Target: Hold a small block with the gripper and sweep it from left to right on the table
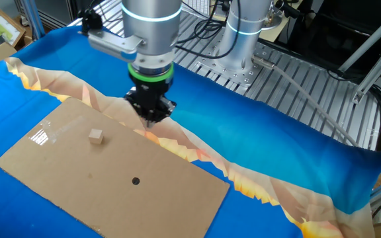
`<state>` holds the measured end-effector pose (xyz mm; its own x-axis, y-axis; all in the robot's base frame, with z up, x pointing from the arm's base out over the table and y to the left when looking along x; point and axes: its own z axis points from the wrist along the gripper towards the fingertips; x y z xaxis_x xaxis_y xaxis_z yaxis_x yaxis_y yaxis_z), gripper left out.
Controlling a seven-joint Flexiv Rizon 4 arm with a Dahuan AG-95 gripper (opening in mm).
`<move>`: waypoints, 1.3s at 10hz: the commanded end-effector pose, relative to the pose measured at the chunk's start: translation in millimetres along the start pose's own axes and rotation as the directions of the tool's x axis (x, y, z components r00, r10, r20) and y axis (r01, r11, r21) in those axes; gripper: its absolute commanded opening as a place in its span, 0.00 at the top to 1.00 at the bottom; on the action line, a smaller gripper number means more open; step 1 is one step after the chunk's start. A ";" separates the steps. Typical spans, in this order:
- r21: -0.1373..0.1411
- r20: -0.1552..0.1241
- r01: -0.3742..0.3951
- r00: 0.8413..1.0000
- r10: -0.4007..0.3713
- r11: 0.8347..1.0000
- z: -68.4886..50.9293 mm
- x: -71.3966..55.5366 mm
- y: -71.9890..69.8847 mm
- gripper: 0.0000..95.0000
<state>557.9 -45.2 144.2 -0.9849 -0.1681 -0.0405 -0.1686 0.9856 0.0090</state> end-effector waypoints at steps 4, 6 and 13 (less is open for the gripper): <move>0.003 -0.003 0.041 0.999 -0.041 0.999 5.1 -13.5 -32.4 1.00; 0.012 -0.007 0.047 0.999 -0.047 0.999 3.5 -15.9 -43.3 1.00; -0.002 0.011 0.017 1.000 -0.017 1.000 38.5 6.4 -69.8 1.00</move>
<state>560.3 -114.7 107.5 -0.9803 -0.1794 -0.0822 -0.1805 0.9836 0.0060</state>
